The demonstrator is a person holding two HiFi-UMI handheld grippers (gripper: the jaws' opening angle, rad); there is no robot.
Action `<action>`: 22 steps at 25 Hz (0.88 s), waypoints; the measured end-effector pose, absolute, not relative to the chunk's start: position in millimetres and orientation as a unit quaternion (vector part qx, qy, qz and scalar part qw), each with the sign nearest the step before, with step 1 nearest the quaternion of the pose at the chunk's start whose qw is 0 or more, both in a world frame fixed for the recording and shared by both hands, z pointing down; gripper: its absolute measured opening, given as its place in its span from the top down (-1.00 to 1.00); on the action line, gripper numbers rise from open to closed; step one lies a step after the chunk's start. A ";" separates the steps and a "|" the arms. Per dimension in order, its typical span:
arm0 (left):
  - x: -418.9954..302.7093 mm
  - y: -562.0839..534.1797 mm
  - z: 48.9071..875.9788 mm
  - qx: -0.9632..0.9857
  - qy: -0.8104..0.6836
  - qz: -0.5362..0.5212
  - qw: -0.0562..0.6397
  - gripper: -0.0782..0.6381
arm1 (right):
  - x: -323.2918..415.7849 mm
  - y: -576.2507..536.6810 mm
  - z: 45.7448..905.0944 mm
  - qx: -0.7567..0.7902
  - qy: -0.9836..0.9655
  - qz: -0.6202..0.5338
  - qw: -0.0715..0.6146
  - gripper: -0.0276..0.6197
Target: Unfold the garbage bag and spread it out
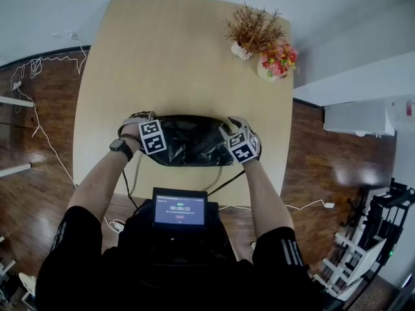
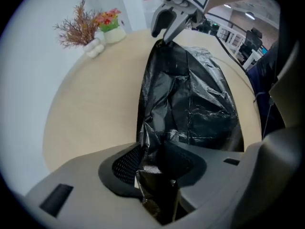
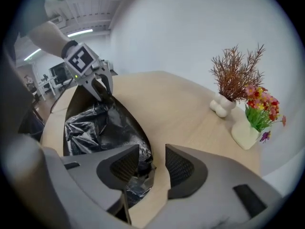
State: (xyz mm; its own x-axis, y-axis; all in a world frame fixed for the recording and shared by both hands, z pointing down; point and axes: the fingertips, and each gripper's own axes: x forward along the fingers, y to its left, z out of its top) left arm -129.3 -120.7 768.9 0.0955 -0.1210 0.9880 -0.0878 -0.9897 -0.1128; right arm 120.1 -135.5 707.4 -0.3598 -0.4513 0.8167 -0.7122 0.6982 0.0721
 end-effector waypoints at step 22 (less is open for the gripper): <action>-166.0 -69.9 666.6 -0.774 0.014 -0.633 0.028 0.31 | 22.3 -73.5 692.0 0.189 -0.866 0.093 0.453 0.31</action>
State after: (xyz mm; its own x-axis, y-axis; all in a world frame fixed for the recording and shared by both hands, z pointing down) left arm -166.0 -69.9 666.6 0.1990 -0.0572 0.9783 0.0136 -0.9980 -0.0612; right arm 22.3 -73.5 692.0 -0.5181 -0.2429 0.8201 -0.4117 0.9113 0.0098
